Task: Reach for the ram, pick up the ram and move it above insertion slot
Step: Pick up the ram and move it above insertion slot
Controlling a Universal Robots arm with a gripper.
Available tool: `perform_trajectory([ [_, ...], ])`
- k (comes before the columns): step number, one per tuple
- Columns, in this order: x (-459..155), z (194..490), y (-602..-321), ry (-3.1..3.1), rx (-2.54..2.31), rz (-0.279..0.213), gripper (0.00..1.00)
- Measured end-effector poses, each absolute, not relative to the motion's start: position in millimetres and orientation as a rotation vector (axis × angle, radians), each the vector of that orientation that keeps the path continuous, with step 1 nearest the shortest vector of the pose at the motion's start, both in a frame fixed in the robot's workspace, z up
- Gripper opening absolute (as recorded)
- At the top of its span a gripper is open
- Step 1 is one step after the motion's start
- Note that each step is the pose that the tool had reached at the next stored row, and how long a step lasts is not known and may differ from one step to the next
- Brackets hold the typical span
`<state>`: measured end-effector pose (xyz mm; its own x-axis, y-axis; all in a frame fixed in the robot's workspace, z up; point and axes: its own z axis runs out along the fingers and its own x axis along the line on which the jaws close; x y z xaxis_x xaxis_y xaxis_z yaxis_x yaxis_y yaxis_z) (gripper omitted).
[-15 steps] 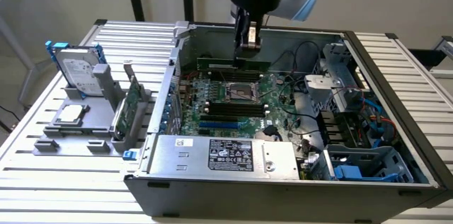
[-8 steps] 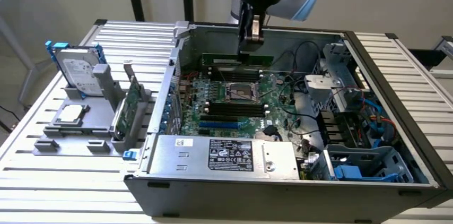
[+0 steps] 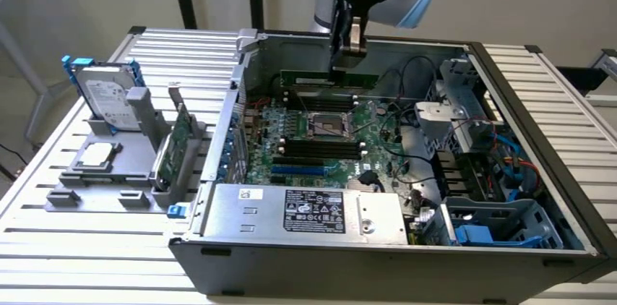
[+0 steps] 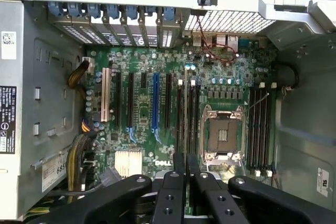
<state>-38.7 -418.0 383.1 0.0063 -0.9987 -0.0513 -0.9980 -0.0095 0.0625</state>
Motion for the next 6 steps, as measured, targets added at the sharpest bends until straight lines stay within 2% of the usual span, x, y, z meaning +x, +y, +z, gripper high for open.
perform_trajectory([
  [6, -38.6, 383.4, -418.0, -2.205, 2.222, -0.126, 0.13],
])
